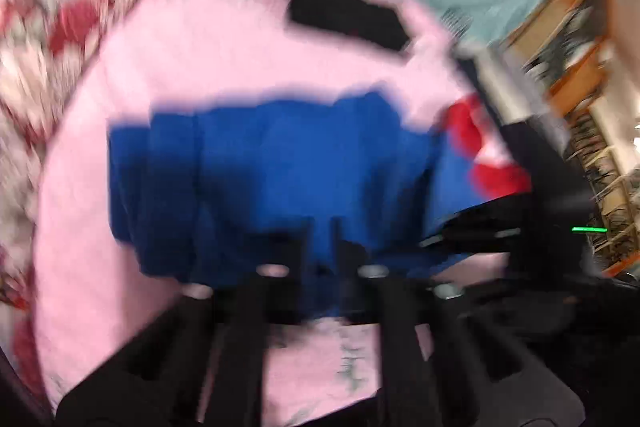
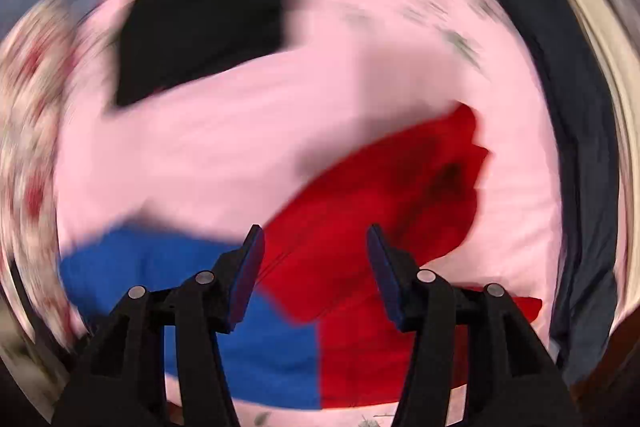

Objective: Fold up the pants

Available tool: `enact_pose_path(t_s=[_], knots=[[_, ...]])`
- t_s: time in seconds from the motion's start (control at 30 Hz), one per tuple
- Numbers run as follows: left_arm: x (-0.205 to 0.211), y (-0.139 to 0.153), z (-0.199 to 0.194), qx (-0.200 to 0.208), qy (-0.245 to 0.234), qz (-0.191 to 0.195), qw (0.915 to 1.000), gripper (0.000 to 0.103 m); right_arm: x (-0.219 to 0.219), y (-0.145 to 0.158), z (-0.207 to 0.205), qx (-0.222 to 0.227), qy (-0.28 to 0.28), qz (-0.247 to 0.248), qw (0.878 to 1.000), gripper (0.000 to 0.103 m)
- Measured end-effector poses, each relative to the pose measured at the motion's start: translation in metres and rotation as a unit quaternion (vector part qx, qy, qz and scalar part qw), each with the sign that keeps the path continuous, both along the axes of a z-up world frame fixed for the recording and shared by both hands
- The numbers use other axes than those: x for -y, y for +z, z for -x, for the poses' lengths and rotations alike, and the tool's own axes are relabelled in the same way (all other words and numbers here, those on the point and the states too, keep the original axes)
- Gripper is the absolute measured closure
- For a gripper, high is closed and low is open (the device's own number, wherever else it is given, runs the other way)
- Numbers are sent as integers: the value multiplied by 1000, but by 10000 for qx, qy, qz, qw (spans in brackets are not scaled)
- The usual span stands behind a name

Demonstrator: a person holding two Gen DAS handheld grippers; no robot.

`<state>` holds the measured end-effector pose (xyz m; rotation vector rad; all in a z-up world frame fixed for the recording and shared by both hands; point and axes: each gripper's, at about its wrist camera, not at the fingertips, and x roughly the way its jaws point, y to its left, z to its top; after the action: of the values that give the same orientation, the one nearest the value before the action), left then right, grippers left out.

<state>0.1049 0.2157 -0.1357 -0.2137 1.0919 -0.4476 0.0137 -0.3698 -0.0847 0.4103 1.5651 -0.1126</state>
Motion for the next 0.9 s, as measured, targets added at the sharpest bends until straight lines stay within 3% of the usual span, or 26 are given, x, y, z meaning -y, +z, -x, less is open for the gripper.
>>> enact_pose_path(t_s=[0.07,0.2,0.33,0.4,0.43,0.47,0.67,0.77,0.9], knots=[[6,-24,-8,-369,208,-364,9984,102,5,-12,-27,-186,-284,-50,9994,49],[-1,-27,-11,-536,581,-5,9969,101,5,-29,-62,-415,-689,-30,9968,49],[5,-26,-5,-413,712,-187,9964,100,-4,-47,-105,-592,-1022,67,9930,49],[8,-25,-6,-380,737,-293,9961,100,-9,-51,-118,-579,-1082,180,9923,67],[8,-25,-8,-378,739,-305,9961,100,-14,-52,-127,-551,-1043,229,9928,91],[9,-26,-9,-385,741,-294,9961,100,-20,-51,-132,-492,-980,210,9938,96],[9,-27,-6,-241,718,-309,9966,100,-42,-1,-145,485,-563,333,9967,98],[10,-26,-4,-162,697,-379,9967,100,-43,32,-130,1053,-378,169,9936,98],[8,-26,-4,-138,649,-356,9972,100,-40,55,-94,1594,-391,170,9863,98]])
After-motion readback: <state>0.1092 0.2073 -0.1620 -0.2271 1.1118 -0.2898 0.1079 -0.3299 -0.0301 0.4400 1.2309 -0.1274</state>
